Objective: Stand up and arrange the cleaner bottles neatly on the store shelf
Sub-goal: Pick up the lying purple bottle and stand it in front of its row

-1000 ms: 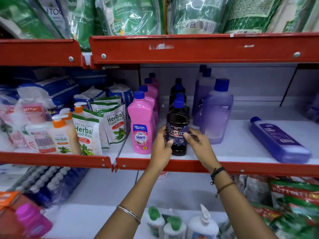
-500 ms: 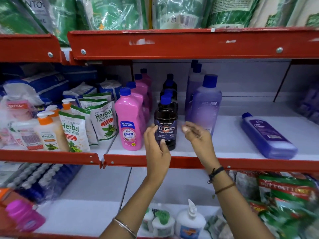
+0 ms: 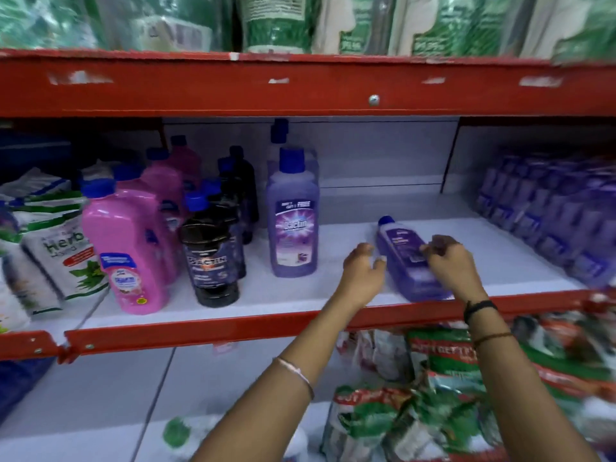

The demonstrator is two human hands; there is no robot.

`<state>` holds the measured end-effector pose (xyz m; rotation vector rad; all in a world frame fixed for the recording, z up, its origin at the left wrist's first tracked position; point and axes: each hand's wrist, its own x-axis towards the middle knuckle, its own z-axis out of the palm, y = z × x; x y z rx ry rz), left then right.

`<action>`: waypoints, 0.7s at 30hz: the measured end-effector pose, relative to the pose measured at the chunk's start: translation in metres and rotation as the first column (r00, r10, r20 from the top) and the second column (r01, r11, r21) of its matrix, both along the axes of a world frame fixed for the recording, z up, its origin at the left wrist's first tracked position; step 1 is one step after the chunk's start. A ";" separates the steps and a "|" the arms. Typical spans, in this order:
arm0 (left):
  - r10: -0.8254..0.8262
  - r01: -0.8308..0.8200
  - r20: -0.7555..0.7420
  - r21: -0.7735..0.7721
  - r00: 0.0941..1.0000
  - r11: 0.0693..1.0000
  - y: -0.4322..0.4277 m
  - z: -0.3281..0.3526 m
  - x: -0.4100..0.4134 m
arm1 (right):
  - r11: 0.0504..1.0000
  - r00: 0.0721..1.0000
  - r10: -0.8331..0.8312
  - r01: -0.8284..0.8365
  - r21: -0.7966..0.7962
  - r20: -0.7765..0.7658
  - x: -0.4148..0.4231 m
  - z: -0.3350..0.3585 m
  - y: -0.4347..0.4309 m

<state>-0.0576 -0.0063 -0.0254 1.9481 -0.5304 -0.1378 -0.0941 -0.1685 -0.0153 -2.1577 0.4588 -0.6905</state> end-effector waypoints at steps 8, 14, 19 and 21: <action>0.013 0.014 -0.152 0.174 0.988 0.985 -0.051 -0.008 0.007 | 0.996 0.963 0.030 -0.007 0.086 -0.269 0.024 -0.018 -0.037; -0.040 -0.037 -0.348 -0.212 0.937 0.977 -0.041 0.000 0.007 | 0.978 0.986 0.137 -0.120 0.172 -0.093 0.018 -0.025 -0.038; -0.016 -0.071 -0.223 -0.377 0.975 0.923 -0.029 0.000 0.004 | 0.951 0.961 0.229 -0.255 0.173 0.156 0.000 -0.024 -0.017; 0.007 -0.079 -0.164 -0.440 0.986 0.895 -0.018 0.003 0.002 | 0.944 0.941 0.254 -0.292 0.157 0.223 -0.006 -0.022 -0.004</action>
